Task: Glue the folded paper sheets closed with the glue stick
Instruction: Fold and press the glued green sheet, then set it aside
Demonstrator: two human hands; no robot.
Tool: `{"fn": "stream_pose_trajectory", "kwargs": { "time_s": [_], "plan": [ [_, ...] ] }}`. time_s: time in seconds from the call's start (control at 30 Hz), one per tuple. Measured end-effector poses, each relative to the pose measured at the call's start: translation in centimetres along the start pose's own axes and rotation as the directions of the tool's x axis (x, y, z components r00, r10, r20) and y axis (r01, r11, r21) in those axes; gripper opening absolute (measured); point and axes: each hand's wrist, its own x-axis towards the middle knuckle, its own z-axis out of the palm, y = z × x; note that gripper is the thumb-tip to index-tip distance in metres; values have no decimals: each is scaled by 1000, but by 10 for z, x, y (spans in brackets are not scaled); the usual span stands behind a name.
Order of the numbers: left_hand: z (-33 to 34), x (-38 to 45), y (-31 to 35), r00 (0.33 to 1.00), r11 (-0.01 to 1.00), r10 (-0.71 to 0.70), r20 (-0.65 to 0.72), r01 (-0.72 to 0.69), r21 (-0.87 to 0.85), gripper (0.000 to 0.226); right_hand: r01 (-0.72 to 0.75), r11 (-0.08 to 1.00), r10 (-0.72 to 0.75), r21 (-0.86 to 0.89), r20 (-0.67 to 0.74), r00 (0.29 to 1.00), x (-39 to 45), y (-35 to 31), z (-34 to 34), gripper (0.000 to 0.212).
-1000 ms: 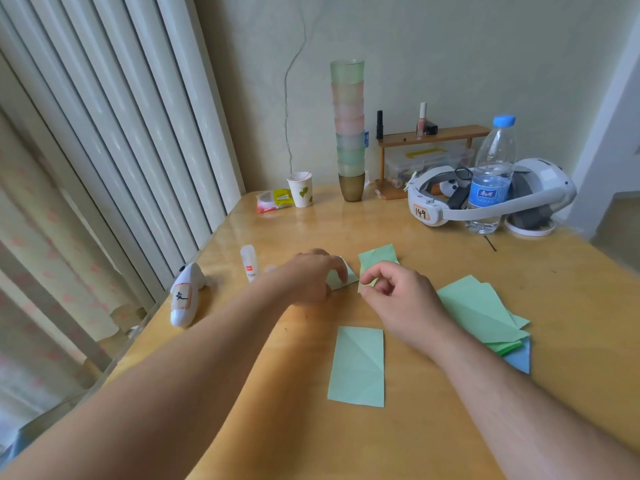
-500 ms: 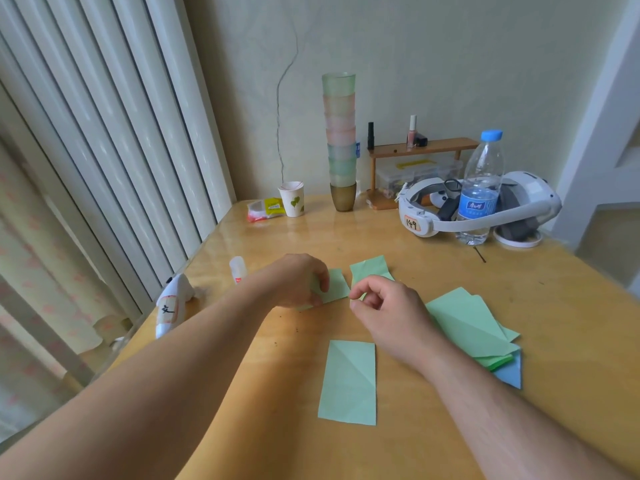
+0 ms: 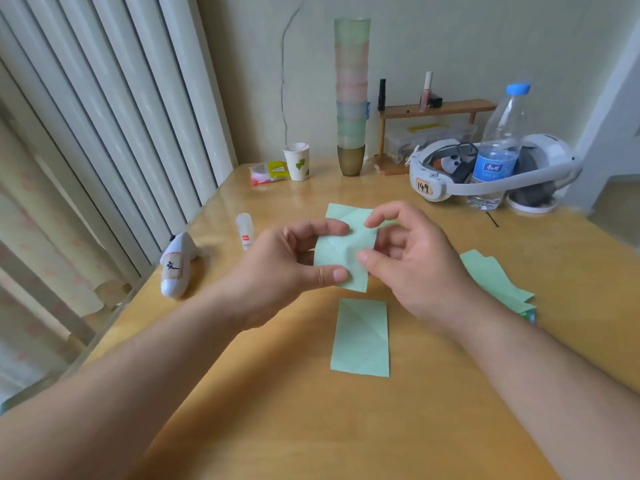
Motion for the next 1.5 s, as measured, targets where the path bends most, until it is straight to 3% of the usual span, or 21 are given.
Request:
{"fn": "stream_pose_trajectory", "kwargs": {
  "time_s": [0.07,0.17,0.27,0.4,0.6,0.83,1.17,1.5],
  "plan": [
    [-3,-6,-8,998,1000,-31,50,30,5,57,-95,995,88,43,144,986,-2,-7,-4,27],
    [-6,-10,-22,987,997,-64,150,56,57,46,-171,983,182,-62,272,945,-8,-7,-13,28],
    [-4,-13,-31,987,998,-56,152,50,46,33,-240,958,277,-155,304,911,-20,-1,-20,28],
    [1,-14,-36,990,989,-62,129,43,143,32,-308,941,335,-140,250,909,-31,9,-18,27],
    [-1,-19,-38,993,947,-67,92,34,320,29,-294,932,339,-211,227,913,-38,9,-12,37],
    [-6,-23,-40,979,897,-82,189,-11,443,44,-271,899,369,-344,258,893,-46,5,-14,46],
    [-8,-19,-44,969,920,-79,234,-20,392,57,-147,840,328,-522,274,904,-45,7,-14,49],
    [-5,-20,-43,967,908,-44,252,-67,414,67,-81,817,294,-571,290,911,-45,7,-11,52]
  ]
}}
